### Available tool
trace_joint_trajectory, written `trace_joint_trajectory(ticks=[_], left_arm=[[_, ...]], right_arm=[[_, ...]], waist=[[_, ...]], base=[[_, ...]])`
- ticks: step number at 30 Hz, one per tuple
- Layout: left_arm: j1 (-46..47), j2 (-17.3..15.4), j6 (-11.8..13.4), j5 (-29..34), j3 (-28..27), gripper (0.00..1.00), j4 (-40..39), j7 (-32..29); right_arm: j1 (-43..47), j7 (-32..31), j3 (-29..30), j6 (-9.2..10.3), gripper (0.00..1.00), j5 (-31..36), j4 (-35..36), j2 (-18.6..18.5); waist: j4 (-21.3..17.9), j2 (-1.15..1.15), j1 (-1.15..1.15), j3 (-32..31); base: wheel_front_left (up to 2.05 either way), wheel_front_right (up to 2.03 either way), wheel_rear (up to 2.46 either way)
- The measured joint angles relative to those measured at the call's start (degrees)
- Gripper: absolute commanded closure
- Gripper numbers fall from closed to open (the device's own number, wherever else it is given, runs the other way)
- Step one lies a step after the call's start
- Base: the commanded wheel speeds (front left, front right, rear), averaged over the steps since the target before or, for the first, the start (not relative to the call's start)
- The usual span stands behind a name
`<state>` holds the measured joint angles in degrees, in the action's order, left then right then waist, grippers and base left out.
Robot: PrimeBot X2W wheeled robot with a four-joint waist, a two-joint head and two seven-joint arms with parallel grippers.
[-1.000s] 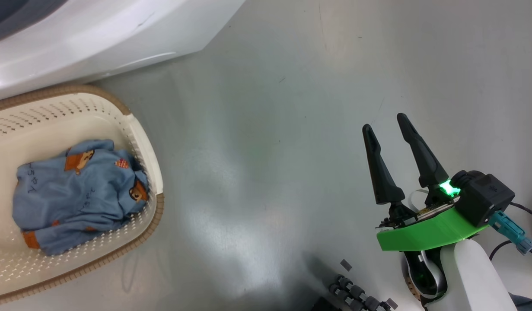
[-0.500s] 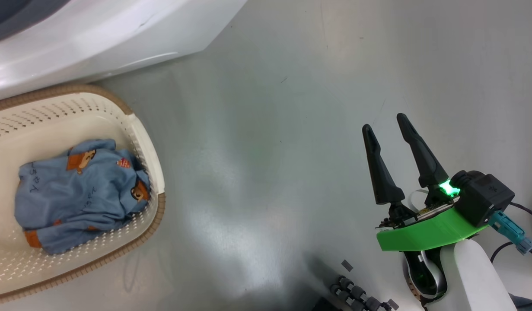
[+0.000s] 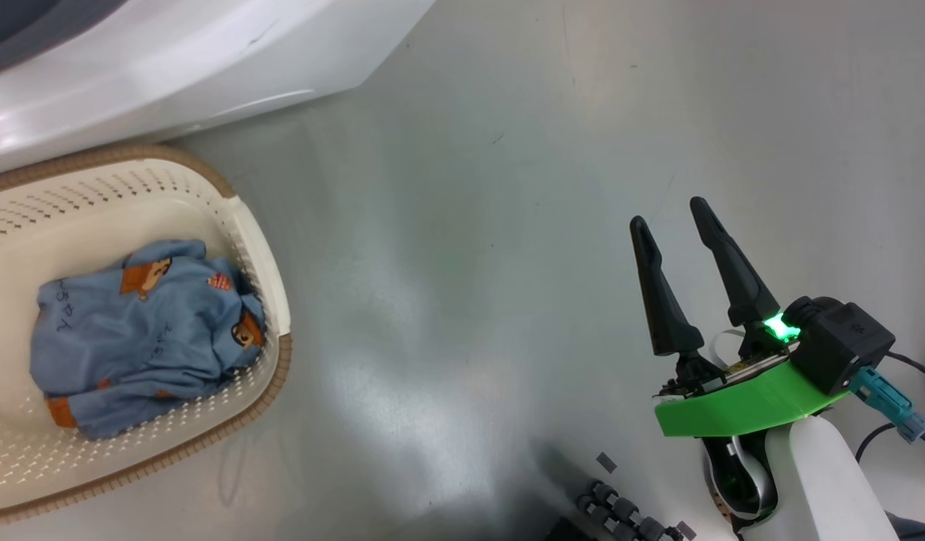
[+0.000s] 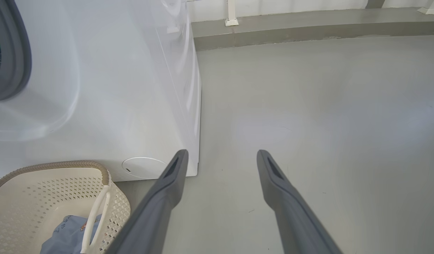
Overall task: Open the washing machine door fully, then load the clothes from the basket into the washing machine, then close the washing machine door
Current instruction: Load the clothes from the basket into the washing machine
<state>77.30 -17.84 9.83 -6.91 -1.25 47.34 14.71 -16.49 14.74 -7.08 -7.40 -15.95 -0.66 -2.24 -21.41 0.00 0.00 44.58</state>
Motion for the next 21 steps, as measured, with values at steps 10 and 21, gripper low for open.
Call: trace_joint_trajectory(ticks=[10,21], left_arm=[[-1.3,0.6,0.0,0.0,0.0,0.0,-0.4,0.0],[-2.5,1.2,0.0,-0.3,0.0,0.0,-1.0,0.0]], right_arm=[[0.0,0.0,0.0,0.0,0.0,0.2,0.0,0.0],[0.0,0.0,0.0,0.0,0.0,0.3,-0.2,0.0]], waist=[[0.5,0.0,0.0,-0.6],[1.2,0.0,0.0,-2.0]], base=[[0.0,0.0,0.0],[0.0,0.0,0.0]])
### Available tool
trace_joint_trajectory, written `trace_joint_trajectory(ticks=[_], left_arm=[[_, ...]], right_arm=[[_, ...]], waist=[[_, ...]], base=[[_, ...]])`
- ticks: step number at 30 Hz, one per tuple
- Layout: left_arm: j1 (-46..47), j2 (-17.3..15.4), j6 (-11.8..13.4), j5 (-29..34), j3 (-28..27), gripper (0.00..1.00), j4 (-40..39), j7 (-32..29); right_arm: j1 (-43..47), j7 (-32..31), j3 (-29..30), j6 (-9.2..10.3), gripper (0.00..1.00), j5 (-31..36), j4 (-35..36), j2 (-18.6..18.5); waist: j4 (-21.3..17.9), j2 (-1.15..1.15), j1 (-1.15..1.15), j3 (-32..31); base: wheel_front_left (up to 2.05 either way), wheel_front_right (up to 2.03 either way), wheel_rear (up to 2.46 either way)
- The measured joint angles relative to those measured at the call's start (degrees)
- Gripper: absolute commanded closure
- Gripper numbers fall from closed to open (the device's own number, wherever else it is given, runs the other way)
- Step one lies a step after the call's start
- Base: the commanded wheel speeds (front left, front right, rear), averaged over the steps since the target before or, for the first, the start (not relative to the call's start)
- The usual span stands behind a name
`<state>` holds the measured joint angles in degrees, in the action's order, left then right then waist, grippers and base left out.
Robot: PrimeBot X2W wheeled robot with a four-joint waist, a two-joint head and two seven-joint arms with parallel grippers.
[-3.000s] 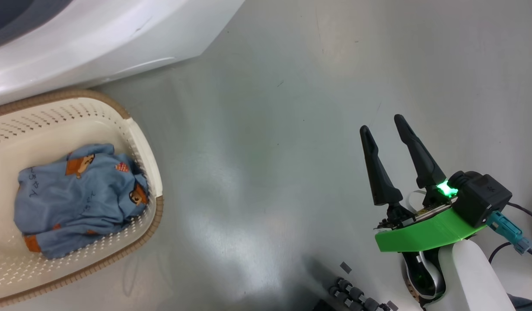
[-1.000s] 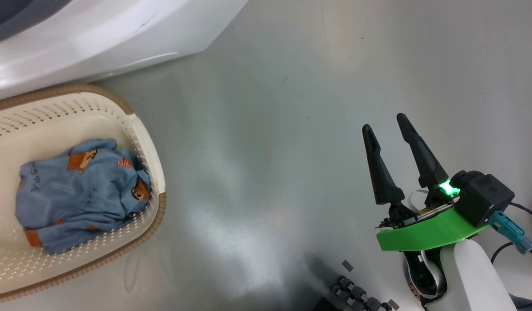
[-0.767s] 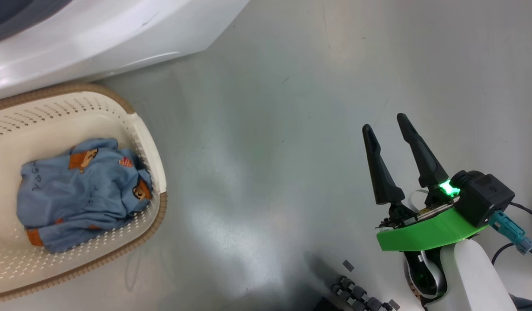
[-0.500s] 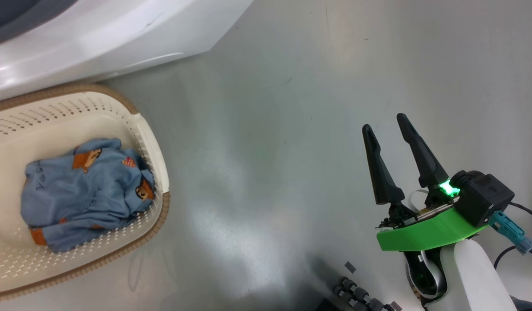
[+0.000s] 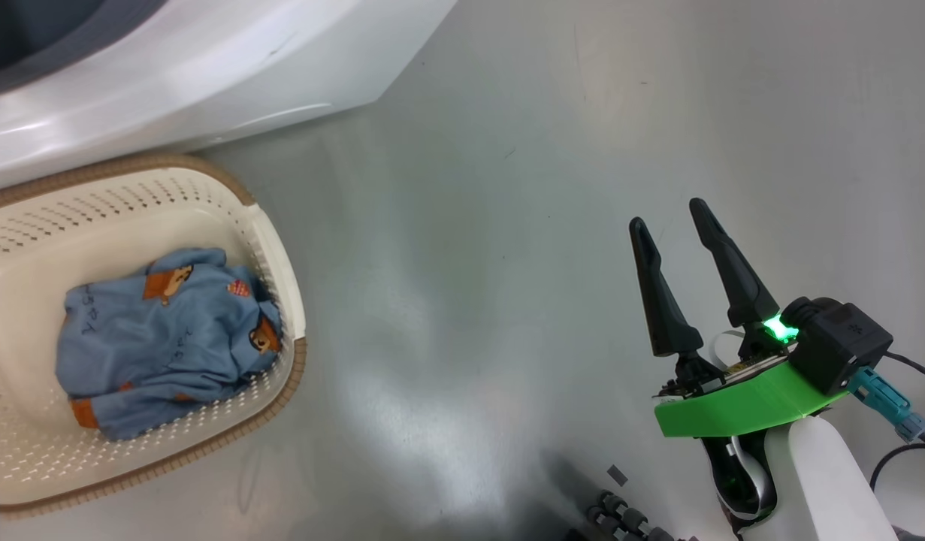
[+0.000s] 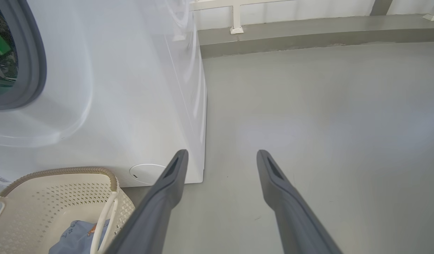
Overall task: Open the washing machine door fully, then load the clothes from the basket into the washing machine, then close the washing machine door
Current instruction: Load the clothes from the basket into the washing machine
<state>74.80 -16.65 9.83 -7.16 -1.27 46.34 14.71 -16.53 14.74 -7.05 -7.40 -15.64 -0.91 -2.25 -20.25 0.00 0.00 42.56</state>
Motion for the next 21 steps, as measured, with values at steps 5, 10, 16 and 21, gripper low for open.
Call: trace_joint_trajectory(ticks=[5,10,16,21], left_arm=[[-1.6,0.7,0.0,-0.2,-0.1,0.0,-0.4,0.0],[-3.2,1.7,-0.1,-0.2,-0.1,0.0,-0.9,0.0],[-5.1,2.5,-0.5,-0.3,-0.7,0.0,-1.3,0.0],[-7.0,3.7,-0.6,-0.5,-1.0,0.0,-1.8,0.0]], right_arm=[[0.0,0.0,0.0,0.0,0.0,0.2,-0.1,0.0],[0.0,0.0,0.0,0.0,0.0,1.0,-0.2,0.0],[0.0,0.0,0.0,0.0,0.0,1.6,-0.6,-0.1],[0.0,0.0,0.2,0.0,0.0,2.0,-0.8,-0.1]], waist=[[0.4,0.0,0.0,-0.9],[1.0,0.0,0.0,-2.0],[1.9,0.0,0.0,-3.5],[2.7,0.0,0.0,-4.9]], base=[[0.0,0.0,0.0],[0.0,0.0,0.0],[0.0,0.0,0.0],[0.0,0.0,0.0]])
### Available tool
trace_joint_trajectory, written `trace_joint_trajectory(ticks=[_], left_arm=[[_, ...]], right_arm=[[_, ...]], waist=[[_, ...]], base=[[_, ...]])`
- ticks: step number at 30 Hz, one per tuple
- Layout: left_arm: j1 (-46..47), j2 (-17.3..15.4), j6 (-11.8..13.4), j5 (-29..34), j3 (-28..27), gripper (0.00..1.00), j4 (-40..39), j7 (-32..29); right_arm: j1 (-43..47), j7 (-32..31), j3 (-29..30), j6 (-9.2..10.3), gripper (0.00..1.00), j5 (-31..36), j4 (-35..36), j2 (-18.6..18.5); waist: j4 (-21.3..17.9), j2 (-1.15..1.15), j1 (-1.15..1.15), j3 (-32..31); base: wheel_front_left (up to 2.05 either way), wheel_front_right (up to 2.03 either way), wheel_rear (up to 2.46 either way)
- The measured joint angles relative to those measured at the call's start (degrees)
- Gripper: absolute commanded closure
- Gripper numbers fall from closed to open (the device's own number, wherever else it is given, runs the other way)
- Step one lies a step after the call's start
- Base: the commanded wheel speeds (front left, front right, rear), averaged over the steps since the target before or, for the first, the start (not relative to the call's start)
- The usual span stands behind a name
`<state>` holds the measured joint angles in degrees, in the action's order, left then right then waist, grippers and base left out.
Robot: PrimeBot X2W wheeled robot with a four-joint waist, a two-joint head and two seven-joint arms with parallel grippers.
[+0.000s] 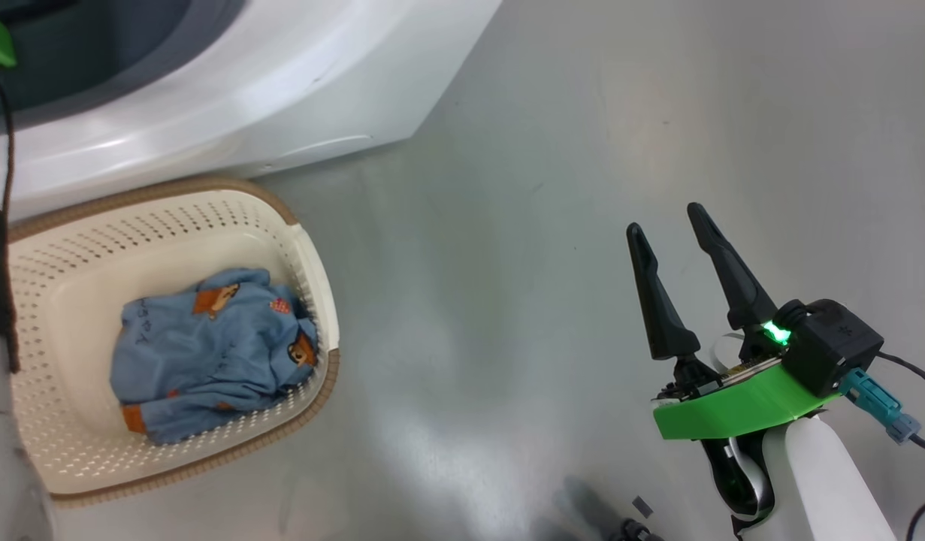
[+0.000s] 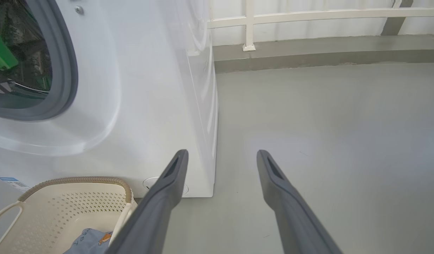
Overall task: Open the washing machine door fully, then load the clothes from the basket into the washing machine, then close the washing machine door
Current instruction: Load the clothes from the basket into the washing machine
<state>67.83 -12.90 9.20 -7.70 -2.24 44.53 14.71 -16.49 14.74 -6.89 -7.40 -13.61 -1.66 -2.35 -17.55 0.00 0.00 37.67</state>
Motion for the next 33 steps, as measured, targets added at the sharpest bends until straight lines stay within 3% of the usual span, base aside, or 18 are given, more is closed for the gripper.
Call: trace_joint_trajectory(ticks=[16,33], left_arm=[[-8.3,4.3,-2.5,-0.7,-1.4,0.0,-1.9,0.0],[-24.5,10.3,-7.5,-0.7,-1.7,0.0,-6.0,0.0]], right_arm=[[0.5,0.0,0.6,0.0,0.0,1.9,-0.9,-0.1],[6.8,0.0,2.2,0.0,0.0,2.7,-2.7,-0.3]], waist=[[3.3,0.0,0.0,-5.6],[7.0,0.0,0.0,-16.6]], base=[[0.0,0.0,0.0],[0.0,0.0,0.0]])
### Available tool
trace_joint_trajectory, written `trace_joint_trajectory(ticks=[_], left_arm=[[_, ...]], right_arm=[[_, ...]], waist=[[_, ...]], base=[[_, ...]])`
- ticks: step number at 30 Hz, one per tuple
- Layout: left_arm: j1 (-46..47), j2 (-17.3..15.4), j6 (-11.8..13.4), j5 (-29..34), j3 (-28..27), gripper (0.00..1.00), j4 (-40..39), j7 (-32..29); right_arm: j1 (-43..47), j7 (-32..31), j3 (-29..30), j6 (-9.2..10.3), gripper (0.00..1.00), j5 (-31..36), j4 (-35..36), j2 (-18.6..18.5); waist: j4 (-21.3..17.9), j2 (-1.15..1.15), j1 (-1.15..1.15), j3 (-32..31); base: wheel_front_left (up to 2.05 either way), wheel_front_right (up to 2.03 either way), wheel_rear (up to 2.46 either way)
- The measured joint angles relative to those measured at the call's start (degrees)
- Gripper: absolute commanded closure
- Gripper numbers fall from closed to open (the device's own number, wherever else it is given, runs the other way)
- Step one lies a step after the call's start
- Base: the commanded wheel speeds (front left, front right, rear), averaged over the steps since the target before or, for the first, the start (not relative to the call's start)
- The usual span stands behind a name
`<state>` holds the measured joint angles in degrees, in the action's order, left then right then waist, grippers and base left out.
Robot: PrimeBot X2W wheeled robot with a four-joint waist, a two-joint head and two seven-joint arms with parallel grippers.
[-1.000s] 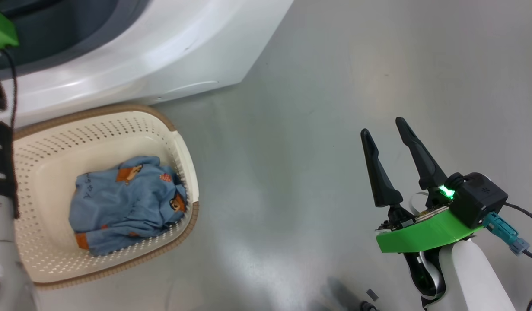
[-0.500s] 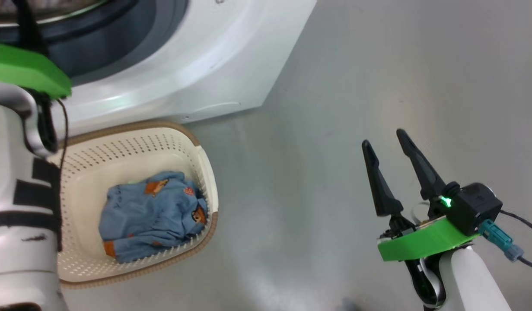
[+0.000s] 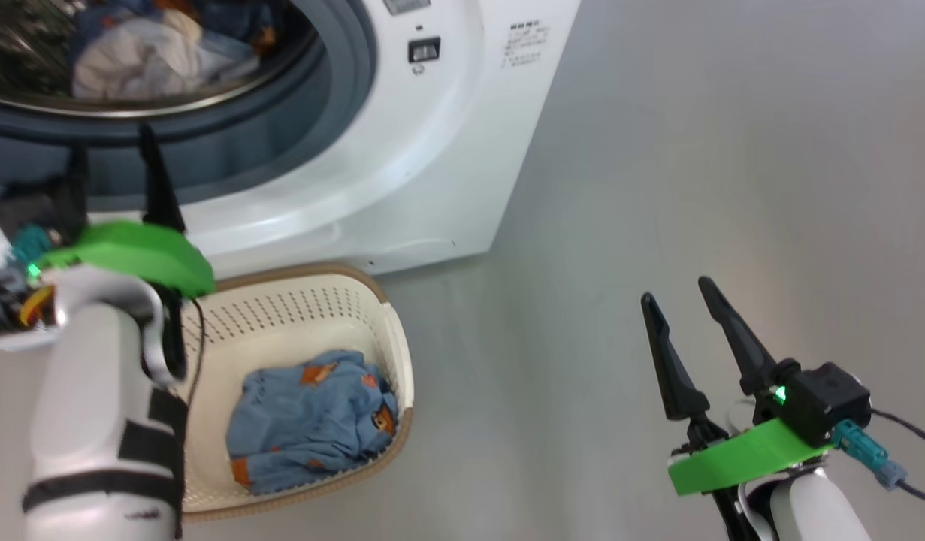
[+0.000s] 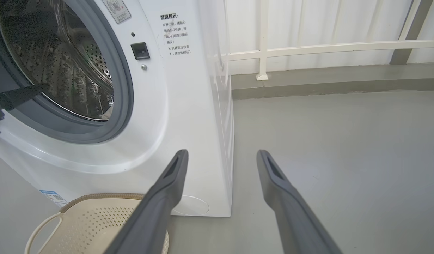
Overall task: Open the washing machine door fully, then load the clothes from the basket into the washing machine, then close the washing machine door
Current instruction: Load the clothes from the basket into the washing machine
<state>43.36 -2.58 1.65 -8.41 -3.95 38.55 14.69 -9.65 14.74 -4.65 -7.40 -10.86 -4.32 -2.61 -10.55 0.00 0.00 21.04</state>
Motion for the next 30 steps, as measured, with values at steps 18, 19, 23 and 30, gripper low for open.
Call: trace_joint_trajectory(ticks=[18,19,23,30], left_arm=[[-19.4,1.0,-1.9,-3.6,9.0,0.0,-5.5,0.0],[-20.8,1.0,-1.9,-3.9,9.5,0.0,-6.1,0.0],[-26.3,1.0,-0.6,-7.3,10.5,0.0,-9.5,-0.1],[-34.6,0.8,1.0,-9.6,9.0,0.0,-16.5,-0.1]], right_arm=[[7.3,0.0,2.5,0.0,0.0,1.3,-0.4,-0.5],[7.7,0.0,2.9,0.0,0.0,1.3,-0.4,-0.6],[8.9,0.0,3.4,0.0,0.0,1.3,-0.3,-0.9],[11.0,0.0,3.7,0.0,0.0,1.3,0.0,-0.9]], waist=[[4.8,0.0,0.0,-11.6],[5.1,0.0,0.0,-12.3],[6.2,0.0,0.0,-14.7],[7.9,0.0,0.0,-17.5]], base=[[0.0,0.0,0.0],[0.0,0.0,0.0],[0.0,0.0,0.0],[0.0,0.0,0.0]])
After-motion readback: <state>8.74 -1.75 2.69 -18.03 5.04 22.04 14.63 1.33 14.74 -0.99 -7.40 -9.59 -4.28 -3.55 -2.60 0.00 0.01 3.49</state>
